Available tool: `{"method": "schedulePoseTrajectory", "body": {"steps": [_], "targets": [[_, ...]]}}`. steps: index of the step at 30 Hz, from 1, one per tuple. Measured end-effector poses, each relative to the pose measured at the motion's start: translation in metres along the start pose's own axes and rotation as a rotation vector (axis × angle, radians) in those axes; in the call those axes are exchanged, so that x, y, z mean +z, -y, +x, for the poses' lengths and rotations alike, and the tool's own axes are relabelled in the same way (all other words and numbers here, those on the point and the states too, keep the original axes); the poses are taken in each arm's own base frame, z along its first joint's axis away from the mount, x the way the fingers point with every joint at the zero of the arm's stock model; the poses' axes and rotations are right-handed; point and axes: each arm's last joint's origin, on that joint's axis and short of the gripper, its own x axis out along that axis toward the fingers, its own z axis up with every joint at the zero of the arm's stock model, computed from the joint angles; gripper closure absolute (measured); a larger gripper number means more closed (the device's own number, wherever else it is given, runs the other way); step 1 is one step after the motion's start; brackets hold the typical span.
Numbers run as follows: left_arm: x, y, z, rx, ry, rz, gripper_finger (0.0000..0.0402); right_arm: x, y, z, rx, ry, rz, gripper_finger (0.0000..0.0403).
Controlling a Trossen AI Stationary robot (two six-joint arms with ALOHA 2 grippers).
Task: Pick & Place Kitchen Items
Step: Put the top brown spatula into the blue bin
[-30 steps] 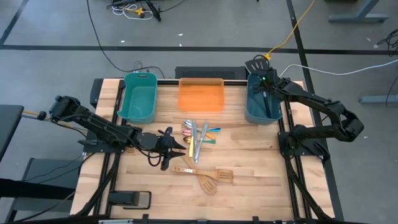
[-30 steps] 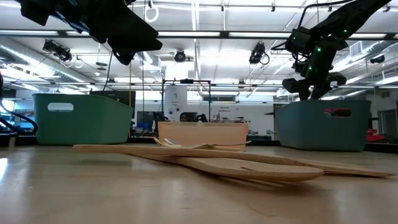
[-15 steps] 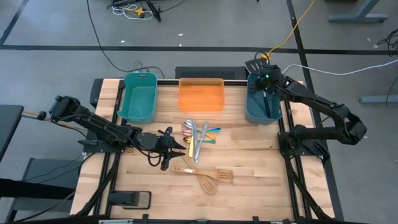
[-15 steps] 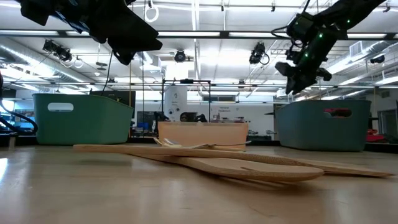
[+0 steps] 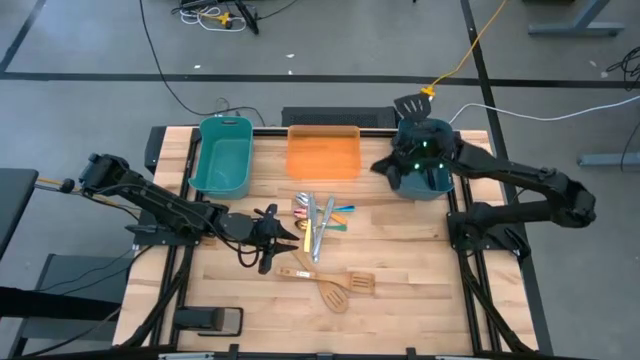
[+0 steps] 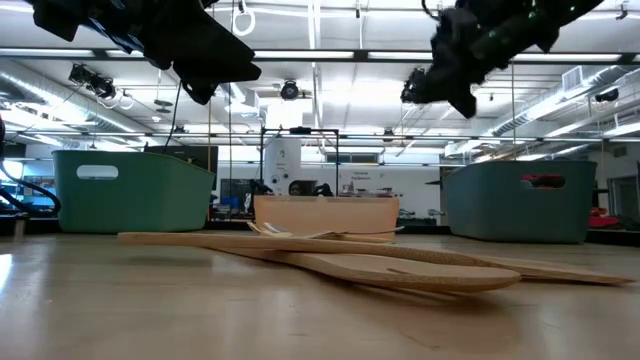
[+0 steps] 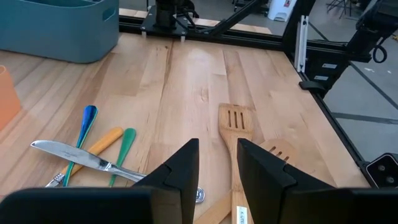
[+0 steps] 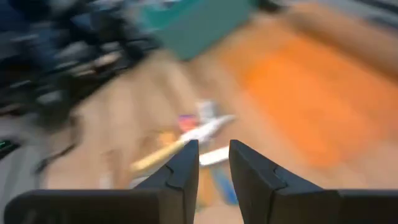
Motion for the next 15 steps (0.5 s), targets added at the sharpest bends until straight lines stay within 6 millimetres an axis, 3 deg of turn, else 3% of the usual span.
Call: {"method": "schedulePoseTrajectory", "body": {"steps": [8, 15], "targets": [[0.0, 0.0, 0.0, 0.0, 0.0, 0.0, 0.0287, -0.017, -0.066, 0.011, 0.255, -0.014, -0.121, 0.0304], [0.0, 0.0, 0.0, 0.0, 0.001, 0.001, 0.0287, -0.05, -0.125, 0.016, 0.362, -0.039, -0.22, 0.0304]]}}
